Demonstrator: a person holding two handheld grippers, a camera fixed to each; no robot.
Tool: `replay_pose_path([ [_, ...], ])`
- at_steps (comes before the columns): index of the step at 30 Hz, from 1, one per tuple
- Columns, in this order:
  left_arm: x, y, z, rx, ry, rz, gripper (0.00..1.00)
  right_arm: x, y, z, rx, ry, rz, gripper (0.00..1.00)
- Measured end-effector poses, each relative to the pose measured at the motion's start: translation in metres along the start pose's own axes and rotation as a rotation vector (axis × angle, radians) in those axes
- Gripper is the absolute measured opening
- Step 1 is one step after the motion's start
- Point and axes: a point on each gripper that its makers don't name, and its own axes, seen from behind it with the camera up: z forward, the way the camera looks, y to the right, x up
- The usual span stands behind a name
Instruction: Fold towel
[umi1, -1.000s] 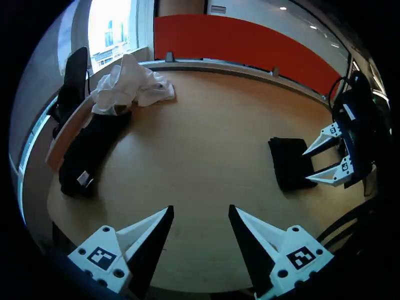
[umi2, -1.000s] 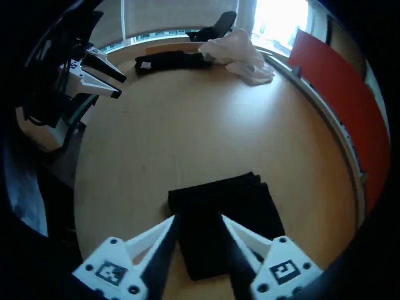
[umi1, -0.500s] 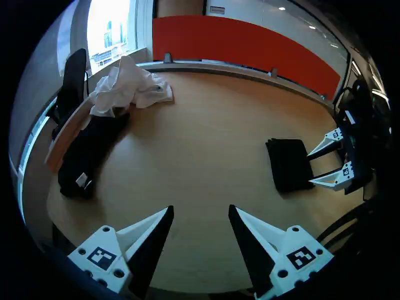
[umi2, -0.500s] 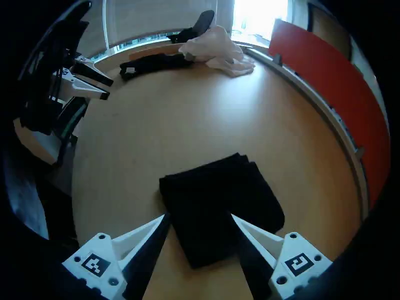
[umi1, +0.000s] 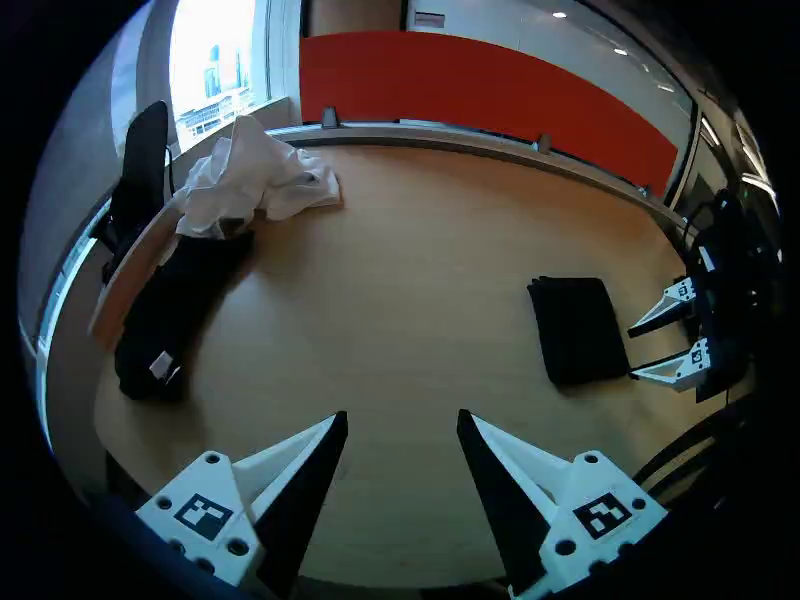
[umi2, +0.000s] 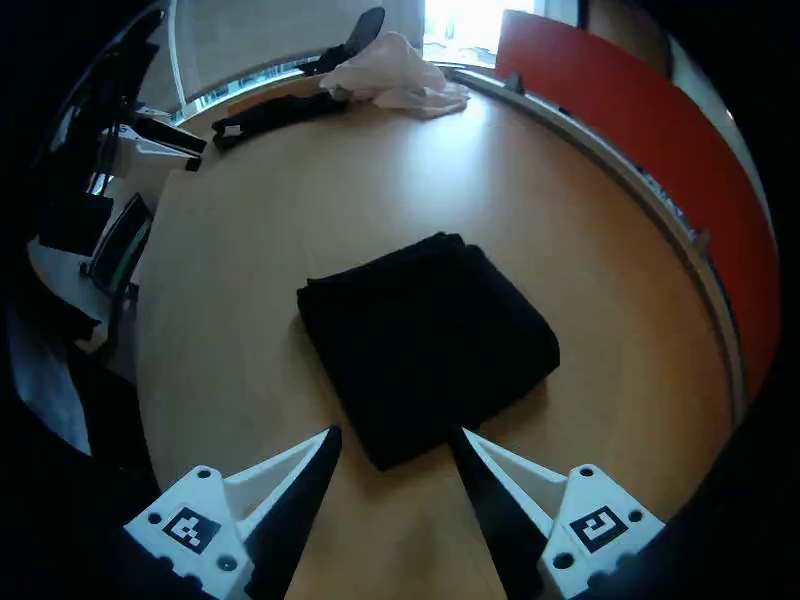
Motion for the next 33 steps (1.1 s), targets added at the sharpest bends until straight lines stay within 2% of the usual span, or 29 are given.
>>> replay_pose_path([
  [3, 0.0, 0.0, 0.0, 0.001, 0.001, -0.001, 0.81, -0.006, 0.0, 0.002, -0.008, -0.006, 0.008, 0.81],
  [9, 0.0, 0.001, -0.001, 0.003, 0.001, -0.003, 0.81, -0.015, -0.002, 0.01, -0.013, -0.015, 0.04, 0.68],
  [17, 0.0, 0.002, -0.001, 0.001, 0.002, 0.0, 0.81, -0.021, -0.002, 0.018, -0.017, -0.016, 0.093, 0.57],
  [25, 0.002, 0.001, -0.001, 0.0, 0.004, 0.002, 0.81, -0.023, -0.004, 0.02, -0.025, -0.013, 0.114, 0.38],
  [27, 0.002, 0.001, -0.001, 0.0, 0.005, 0.002, 0.81, -0.023, -0.004, 0.02, -0.028, -0.012, 0.116, 0.36],
  [33, 0.001, 0.002, -0.001, -0.001, 0.004, 0.001, 0.81, -0.023, -0.003, 0.02, -0.035, -0.011, 0.122, 0.2],
])
